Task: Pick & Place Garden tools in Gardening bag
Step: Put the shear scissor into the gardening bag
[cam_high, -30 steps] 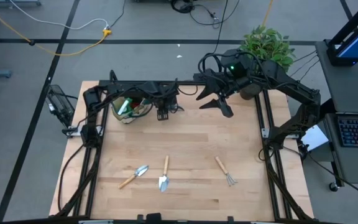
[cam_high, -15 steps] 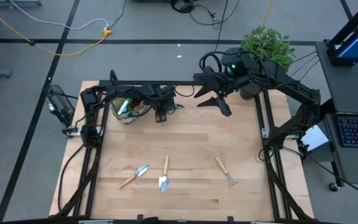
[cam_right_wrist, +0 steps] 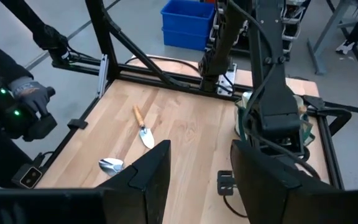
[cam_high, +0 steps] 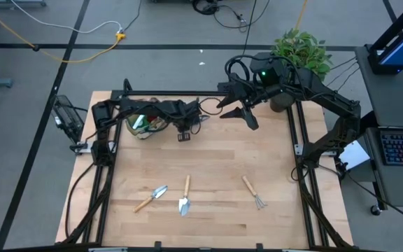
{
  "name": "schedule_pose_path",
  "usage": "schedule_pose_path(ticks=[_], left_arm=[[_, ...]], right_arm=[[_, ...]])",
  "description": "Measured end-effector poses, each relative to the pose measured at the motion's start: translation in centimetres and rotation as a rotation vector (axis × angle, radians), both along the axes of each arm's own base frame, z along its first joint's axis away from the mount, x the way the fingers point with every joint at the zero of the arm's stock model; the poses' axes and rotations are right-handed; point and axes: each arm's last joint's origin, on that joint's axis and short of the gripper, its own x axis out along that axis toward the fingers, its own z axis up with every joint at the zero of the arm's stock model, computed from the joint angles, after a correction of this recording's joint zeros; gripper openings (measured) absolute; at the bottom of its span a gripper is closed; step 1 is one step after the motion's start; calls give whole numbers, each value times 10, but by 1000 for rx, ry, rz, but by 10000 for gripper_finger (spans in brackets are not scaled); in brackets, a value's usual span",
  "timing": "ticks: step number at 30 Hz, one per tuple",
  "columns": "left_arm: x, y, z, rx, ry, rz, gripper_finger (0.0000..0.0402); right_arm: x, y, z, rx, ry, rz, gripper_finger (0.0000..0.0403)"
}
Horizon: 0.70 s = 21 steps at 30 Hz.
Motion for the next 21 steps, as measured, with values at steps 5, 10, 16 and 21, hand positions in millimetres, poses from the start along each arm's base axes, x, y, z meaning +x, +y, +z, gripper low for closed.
schedule_pose_path(ticks=[5, 10, 16, 21], left_arm=[[1, -2, 31, 39, -125, -4, 47], [-2, -3, 63, 104, -244, -1, 47], [-13, -10, 105, 163, -373, -1, 47], [-30, -25, 143, 202, -476, 47, 47]], right_arm=[[0, 0, 0, -1, -2, 0, 160], [0, 0, 0, -1, -2, 0, 160], [0, 0, 0, -1, -2, 1, 160], [0, 0, 0, -14, -6, 6, 160]])
